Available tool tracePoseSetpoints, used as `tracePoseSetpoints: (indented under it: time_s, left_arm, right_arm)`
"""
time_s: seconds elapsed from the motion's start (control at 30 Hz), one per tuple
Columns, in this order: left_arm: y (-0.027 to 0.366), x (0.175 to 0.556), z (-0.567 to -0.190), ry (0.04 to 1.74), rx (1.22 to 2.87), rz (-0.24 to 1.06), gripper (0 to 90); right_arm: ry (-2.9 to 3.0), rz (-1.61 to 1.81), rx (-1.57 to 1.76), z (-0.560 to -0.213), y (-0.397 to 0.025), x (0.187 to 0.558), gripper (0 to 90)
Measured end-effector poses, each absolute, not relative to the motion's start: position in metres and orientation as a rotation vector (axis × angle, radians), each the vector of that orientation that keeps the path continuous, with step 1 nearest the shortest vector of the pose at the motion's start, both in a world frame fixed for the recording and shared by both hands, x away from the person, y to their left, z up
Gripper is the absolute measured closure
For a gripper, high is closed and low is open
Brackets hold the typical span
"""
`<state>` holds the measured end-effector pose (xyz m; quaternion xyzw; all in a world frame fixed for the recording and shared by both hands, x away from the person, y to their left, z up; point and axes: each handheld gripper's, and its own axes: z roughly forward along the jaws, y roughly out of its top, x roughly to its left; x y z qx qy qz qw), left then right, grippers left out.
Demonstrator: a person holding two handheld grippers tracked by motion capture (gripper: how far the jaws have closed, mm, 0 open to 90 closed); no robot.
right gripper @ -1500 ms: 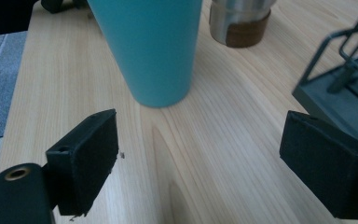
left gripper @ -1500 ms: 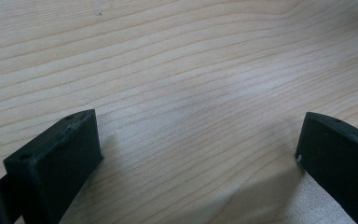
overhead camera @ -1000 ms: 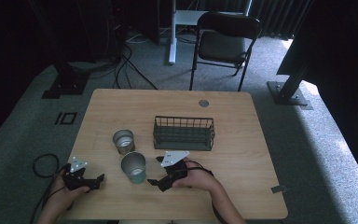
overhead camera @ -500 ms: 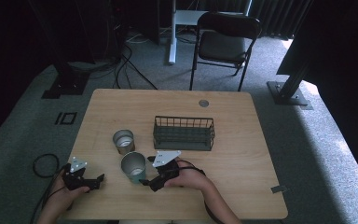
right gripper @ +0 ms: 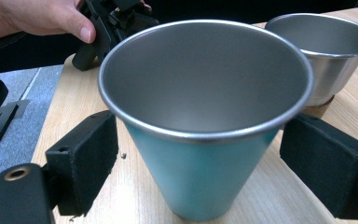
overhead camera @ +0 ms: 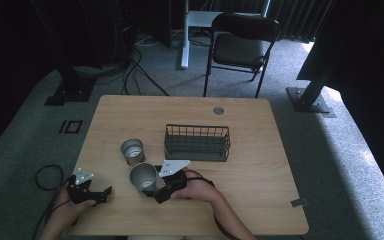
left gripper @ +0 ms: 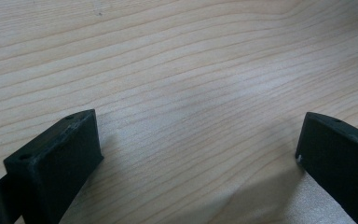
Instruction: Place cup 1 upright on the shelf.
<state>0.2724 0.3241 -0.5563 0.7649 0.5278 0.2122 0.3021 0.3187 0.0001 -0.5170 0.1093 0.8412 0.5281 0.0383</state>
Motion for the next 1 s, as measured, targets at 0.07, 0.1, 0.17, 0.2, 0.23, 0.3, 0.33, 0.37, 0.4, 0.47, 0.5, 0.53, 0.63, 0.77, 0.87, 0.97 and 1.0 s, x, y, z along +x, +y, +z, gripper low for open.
tracePoseSetpoints:
  time_s: [0.07,0.1,0.17,0.2,0.23,0.3,0.33,0.37,0.4,0.47,0.5,0.53,0.63,0.77,0.87,0.97,1.0]
  left_arm:
    - [0.324,0.272,-0.556,1.399,2.028,0.563,0.5]
    - [0.324,0.272,-0.556,1.400,2.028,0.563,0.5]
    - [0.324,0.272,-0.556,1.399,2.028,0.563,0.5]
    - [0.324,0.272,-0.556,1.399,2.028,0.563,0.5]
    - [0.324,0.272,-0.556,1.400,2.028,0.563,0.5]
    - [0.324,0.272,-0.556,1.399,2.028,0.563,0.5]
    - [0.324,0.272,-0.556,1.399,2.029,0.563,0.5]
    - [0.324,0.272,-0.556,1.399,2.029,0.563,0.5]
    - [0.324,0.272,-0.556,1.399,2.028,0.563,0.5]
    - [0.324,0.272,-0.556,1.399,2.028,0.563,0.5]
    - [0.324,0.272,-0.556,1.399,2.029,0.563,0.5]
    - [0.324,0.272,-0.556,1.400,2.028,0.563,0.5]
    - [0.324,0.272,-0.556,1.399,2.029,0.563,0.5]
    - [0.324,0.272,-0.556,1.399,2.028,0.563,0.5]
    - [0.324,0.272,-0.556,1.400,2.027,0.563,0.5]
    - [0.324,0.272,-0.556,1.400,2.028,0.563,0.5]
    - [0.324,0.272,-0.556,1.399,2.029,0.563,0.5]
  right_arm:
    - [2.570,1.618,0.331,-0.518,0.003,0.319,11.3]
    - [2.567,1.615,0.332,-0.519,0.004,0.319,11.3]
    - [2.566,1.612,0.324,-0.520,0.007,0.320,11.2]
    - [2.568,1.619,0.323,-0.521,0.008,0.320,11.2]
    - [2.569,1.622,0.321,-0.521,0.009,0.320,11.3]
    - [2.568,1.628,0.319,-0.521,0.011,0.320,11.3]
    - [2.568,1.633,0.320,-0.521,0.011,0.320,11.3]
    - [2.568,1.633,0.320,-0.521,0.011,0.320,11.3]
    - [2.566,1.636,0.319,-0.521,0.012,0.320,11.3]
    - [2.557,1.648,0.320,-0.521,0.014,0.321,11.3]
    - [2.552,1.653,0.321,-0.520,0.014,0.322,11.3]
    - [2.547,1.659,0.318,-0.520,0.014,0.322,11.2]
    - [2.541,1.671,0.322,-0.518,0.015,0.322,11.3]
    - [2.542,1.672,0.324,-0.519,0.016,0.321,11.4]
    - [2.548,1.670,0.330,-0.519,0.017,0.322,13.0]
    - [2.547,1.667,0.329,-0.518,0.018,0.322,13.3]
    - [2.545,1.664,0.337,-0.518,0.018,0.322,13.3]
